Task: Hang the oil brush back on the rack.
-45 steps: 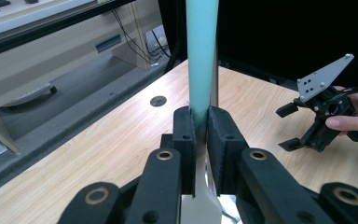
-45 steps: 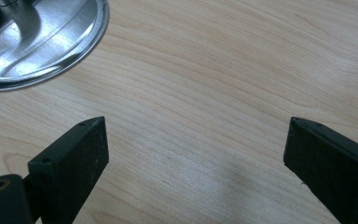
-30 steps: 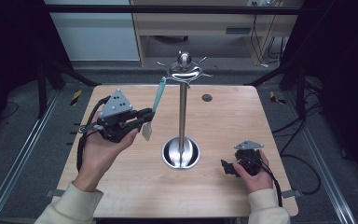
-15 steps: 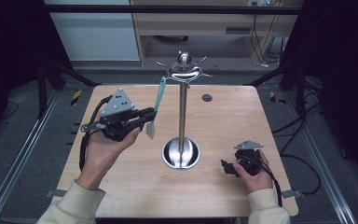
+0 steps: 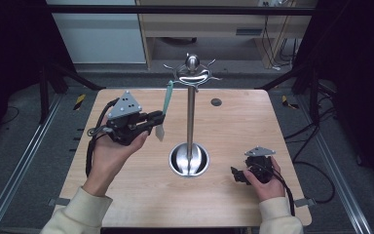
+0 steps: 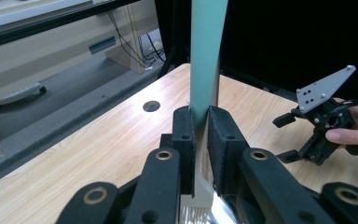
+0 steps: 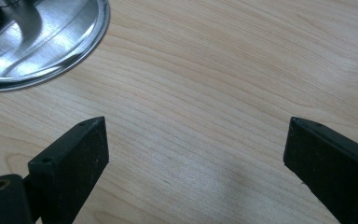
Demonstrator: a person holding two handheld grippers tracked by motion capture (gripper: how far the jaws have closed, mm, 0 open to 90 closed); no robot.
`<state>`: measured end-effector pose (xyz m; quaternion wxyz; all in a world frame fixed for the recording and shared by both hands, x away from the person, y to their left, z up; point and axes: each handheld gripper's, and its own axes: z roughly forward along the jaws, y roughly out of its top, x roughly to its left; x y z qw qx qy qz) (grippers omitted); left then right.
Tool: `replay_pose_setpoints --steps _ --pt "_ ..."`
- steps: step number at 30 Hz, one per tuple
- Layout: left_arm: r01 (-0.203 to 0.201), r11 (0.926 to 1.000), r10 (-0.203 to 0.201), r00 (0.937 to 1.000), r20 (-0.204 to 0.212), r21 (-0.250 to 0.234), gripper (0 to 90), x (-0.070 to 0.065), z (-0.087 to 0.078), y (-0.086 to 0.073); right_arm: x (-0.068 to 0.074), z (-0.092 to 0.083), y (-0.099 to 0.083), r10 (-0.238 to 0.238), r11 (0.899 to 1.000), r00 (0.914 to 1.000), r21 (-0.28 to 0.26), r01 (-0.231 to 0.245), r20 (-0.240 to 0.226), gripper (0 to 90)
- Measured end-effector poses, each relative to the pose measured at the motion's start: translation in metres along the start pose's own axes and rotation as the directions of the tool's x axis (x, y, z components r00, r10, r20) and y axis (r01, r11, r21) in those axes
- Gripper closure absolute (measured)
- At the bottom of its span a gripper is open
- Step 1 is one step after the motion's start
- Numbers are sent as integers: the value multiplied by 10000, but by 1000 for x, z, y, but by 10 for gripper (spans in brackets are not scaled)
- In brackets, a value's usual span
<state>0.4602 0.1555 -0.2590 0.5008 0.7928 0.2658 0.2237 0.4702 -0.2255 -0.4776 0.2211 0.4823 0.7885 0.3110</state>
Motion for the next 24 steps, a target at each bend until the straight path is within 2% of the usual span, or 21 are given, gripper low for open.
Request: replay_pose_setpoints --steps 5,6,7,9,12,13,17,24 --pt "23 10000 -23 10000 -41 10 805 1 0 0 0 0 0 11 10000 10000 -8 -11 -3 72" --pt "16 10000 -16 10000 -81 26 793 1 0 -1 0 0 0 8 10000 10000 -4 -8 -2 72" --pt "16 10000 -15 9999 -151 23 744 2 0 -1 0 0 0 10 10000 10000 -6 -10 -4 72" --pt "36 10000 -37 9997 -241 -42 734 2 0 -1 0 0 0 13 10000 10000 -6 -13 -4 72" --pt "13 10000 -17 9994 -344 -96 658 1 -2 -1 0 0 0 35 10000 10000 -7 -35 4 72" --pt "6 9999 -10 9994 -358 -114 658 1 -2 -1 0 0 0 38 10000 10000 -4 -38 5 72" --pt "-169 9995 155 9985 -534 -256 602 -3 -8 -2 0 0 0 3 10000 10000 -7 -3 7 72" --pt "-464 9987 448 9966 -694 -215 527 -8 -14 -2 1 0 0 41 10000 10000 17 -41 -15 72"
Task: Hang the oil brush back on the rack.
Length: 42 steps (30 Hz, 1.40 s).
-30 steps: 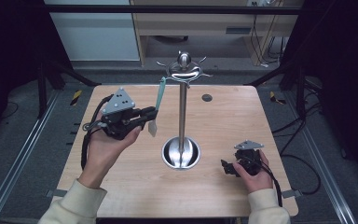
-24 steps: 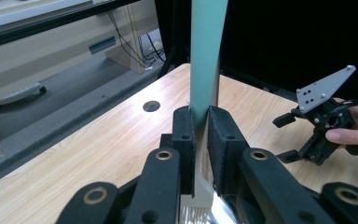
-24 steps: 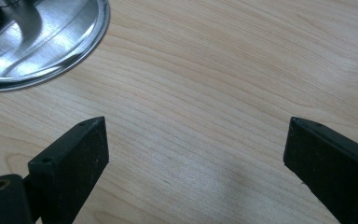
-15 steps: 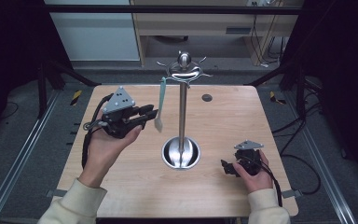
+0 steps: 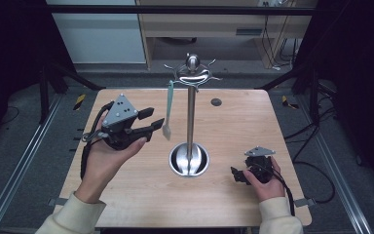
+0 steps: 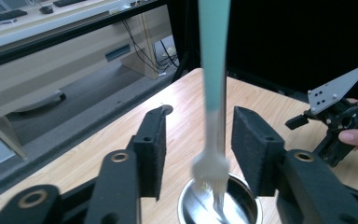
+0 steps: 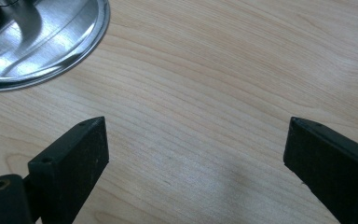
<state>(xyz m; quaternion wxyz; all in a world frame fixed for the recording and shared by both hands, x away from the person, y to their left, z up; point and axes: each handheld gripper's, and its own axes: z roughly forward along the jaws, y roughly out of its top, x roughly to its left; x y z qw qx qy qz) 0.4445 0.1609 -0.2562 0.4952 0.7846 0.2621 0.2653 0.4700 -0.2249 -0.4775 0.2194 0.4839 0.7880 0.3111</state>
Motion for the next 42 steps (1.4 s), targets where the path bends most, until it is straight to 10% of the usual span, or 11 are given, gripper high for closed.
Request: replay_pose_setpoints --steps 17,42 --pt "-237 9987 219 9989 408 444 119 -34 -13 -11 0 0 0 -32 10000 10000 -9 32 42 72" --pt "-385 9870 307 9982 517 1563 92 -57 -17 -96 1 -1 -1 -18 10000 9999 -44 19 109 72"
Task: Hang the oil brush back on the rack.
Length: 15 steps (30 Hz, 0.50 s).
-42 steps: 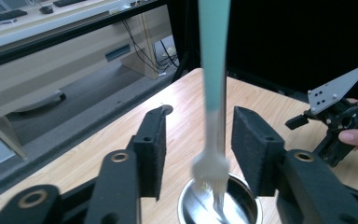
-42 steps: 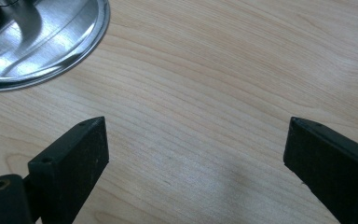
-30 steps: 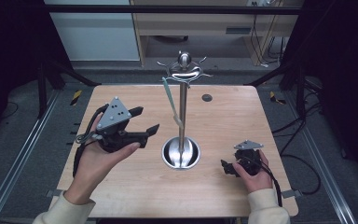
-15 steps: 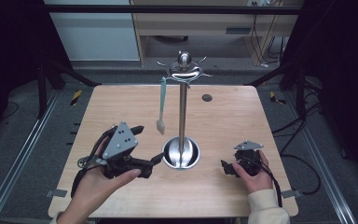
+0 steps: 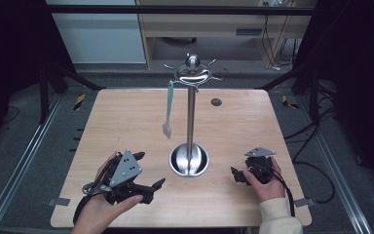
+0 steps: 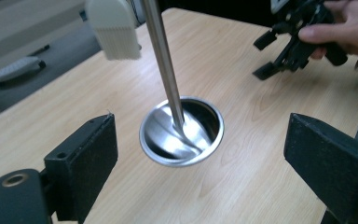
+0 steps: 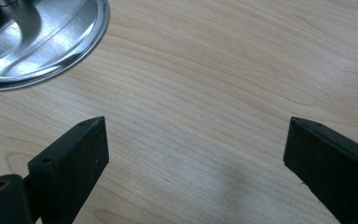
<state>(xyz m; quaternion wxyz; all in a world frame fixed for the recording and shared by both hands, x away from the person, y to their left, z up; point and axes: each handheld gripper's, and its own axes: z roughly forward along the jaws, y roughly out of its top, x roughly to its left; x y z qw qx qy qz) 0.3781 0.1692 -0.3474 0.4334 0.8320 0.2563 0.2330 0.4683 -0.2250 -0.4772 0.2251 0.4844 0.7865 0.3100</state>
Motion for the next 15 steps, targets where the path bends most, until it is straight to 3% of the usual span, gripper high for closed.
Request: replay_pose_setpoints --steps 6,15 --pt "237 9983 -223 9994 -274 536 92 11 10 -29 0 -1 0 60 10000 10000 26 -60 19 72" --pt "521 9908 -464 9977 -485 1245 89 25 21 -57 0 0 -1 71 10000 10000 28 -71 37 72"
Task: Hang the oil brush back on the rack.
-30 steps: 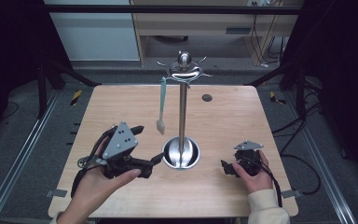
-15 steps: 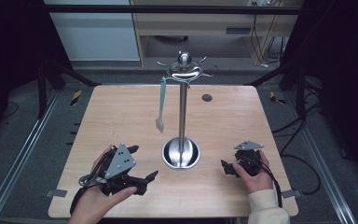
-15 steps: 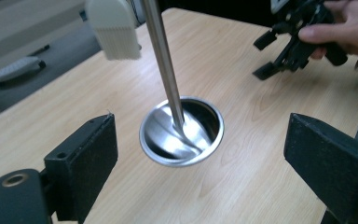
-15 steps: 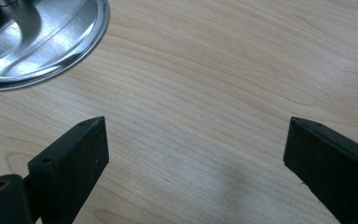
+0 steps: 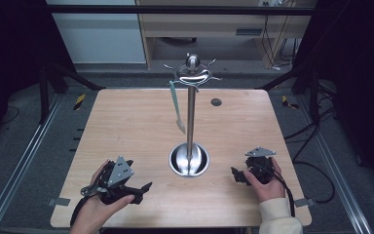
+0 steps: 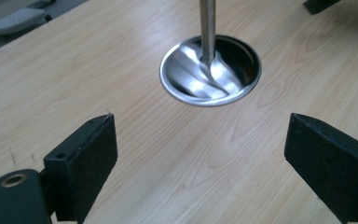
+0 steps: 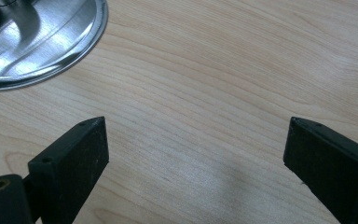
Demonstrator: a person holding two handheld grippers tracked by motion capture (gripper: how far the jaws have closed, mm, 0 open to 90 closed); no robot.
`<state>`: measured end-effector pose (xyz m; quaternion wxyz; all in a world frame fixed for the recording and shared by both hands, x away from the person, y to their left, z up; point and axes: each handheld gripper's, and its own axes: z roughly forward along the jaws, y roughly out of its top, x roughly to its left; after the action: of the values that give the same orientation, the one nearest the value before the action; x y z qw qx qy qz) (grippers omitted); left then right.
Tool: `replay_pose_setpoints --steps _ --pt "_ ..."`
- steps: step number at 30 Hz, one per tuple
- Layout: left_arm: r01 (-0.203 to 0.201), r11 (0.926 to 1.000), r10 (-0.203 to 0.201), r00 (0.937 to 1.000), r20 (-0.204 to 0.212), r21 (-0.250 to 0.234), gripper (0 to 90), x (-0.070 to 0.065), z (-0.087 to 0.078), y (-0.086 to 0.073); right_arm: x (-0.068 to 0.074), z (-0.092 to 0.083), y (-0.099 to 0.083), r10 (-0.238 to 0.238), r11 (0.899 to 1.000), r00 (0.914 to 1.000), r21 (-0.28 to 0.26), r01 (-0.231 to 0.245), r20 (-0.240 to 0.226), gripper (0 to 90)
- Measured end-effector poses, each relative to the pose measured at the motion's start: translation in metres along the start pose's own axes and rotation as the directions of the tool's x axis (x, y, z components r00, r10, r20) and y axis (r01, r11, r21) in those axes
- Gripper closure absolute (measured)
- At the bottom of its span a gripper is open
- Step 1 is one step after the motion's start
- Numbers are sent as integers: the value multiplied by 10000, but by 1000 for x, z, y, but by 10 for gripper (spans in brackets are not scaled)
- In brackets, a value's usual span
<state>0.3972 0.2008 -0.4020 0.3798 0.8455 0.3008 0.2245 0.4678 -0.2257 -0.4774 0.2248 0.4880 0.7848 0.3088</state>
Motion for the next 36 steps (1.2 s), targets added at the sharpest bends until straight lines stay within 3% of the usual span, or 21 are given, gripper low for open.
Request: replay_pose_setpoints --steps 22,24,36 --pt "962 9922 -889 9919 -907 795 88 48 28 -44 0 0 0 -9 10000 10000 14 9 -32 72" --pt "1220 9898 -1136 9876 -1087 738 89 56 32 -50 0 0 0 -22 10000 10000 1 22 -15 72" --pt "1720 9835 -1615 9743 -1572 562 90 77 37 -65 1 1 0 -56 10000 10000 26 56 4 72"
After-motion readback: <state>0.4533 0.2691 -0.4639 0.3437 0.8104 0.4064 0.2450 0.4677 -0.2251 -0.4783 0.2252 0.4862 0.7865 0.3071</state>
